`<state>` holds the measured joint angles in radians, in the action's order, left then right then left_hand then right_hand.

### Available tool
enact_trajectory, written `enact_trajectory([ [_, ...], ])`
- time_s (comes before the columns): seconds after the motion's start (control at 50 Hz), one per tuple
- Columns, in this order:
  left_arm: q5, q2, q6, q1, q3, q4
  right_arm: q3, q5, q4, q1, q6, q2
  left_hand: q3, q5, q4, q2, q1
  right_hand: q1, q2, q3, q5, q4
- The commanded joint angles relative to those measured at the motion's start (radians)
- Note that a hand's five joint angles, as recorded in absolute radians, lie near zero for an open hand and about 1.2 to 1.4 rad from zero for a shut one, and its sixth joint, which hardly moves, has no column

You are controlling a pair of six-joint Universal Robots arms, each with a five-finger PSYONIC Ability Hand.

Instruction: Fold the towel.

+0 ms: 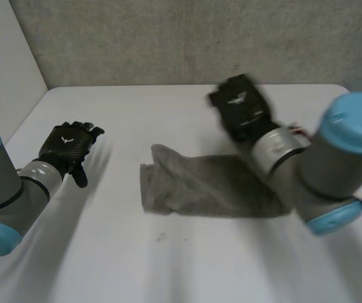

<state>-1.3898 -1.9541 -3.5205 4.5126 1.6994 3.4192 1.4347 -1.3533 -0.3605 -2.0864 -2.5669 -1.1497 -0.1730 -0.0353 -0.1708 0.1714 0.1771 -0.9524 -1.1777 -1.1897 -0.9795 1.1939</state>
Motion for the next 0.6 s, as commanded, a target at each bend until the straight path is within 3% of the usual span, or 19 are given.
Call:
enact_trajectory([
  [0.02, 0.000, 0.018, 0.000, 0.003, 0.006, 0.000, -0.103, 0.091, 0.008, -0.224, 0.050, 0.228, -0.029, 0.008, -0.031, 0.030, 0.025, -0.444, -0.219, -0.207, -0.242, 0.202],
  [0.12, 0.000, 0.018, 0.000, 0.003, 0.008, 0.000, -0.135, 0.086, 0.026, -0.297, 0.132, 0.369, -0.029, 0.008, -0.031, 0.030, 0.025, -0.444, -0.219, -0.207, -0.242, 0.202],
  [0.3, 0.000, 0.021, 0.000, -0.007, 0.012, 0.000, -0.120, 0.071, 0.031, -0.308, 0.129, 0.338, -0.026, 0.011, -0.028, 0.027, 0.022, -0.444, -0.219, -0.207, -0.242, 0.202],
  [0.32, 0.000, 0.021, 0.000, -0.012, 0.012, 0.002, -0.114, 0.065, 0.037, -0.304, 0.116, 0.303, -0.026, 0.011, -0.028, 0.027, 0.022, 0.192, 0.417, 0.429, 0.393, -0.433],
  [0.34, 0.000, 0.021, 0.000, -0.012, 0.012, 0.002, -0.114, 0.065, 0.037, -0.304, 0.116, 0.303, -0.026, 0.011, -0.028, 0.027, 0.022, 0.198, 0.423, 0.435, 0.400, -0.439],
  [0.36, 0.000, 0.023, 0.000, -0.015, 0.009, 0.002, -0.105, 0.048, 0.047, -0.301, 0.096, 0.267, -0.023, 0.014, -0.025, 0.025, 0.019, 0.778, 1.003, 1.015, 0.980, -1.019],
  [0.5, -0.002, 0.061, 0.054, -0.078, -0.009, 0.002, -0.050, -0.052, 0.123, -0.248, -0.065, 0.116, -0.029, 0.008, -0.031, 0.030, 0.025, 0.778, 1.003, 1.015, 0.980, -1.019],
  [0.6, -0.002, 0.083, 0.240, -0.202, -0.089, -0.005, 0.085, -0.082, 0.199, -0.068, -0.298, -0.013, -0.067, -0.030, -0.069, 0.068, 0.063, 0.778, 1.003, 1.015, 0.980, -1.019],
])
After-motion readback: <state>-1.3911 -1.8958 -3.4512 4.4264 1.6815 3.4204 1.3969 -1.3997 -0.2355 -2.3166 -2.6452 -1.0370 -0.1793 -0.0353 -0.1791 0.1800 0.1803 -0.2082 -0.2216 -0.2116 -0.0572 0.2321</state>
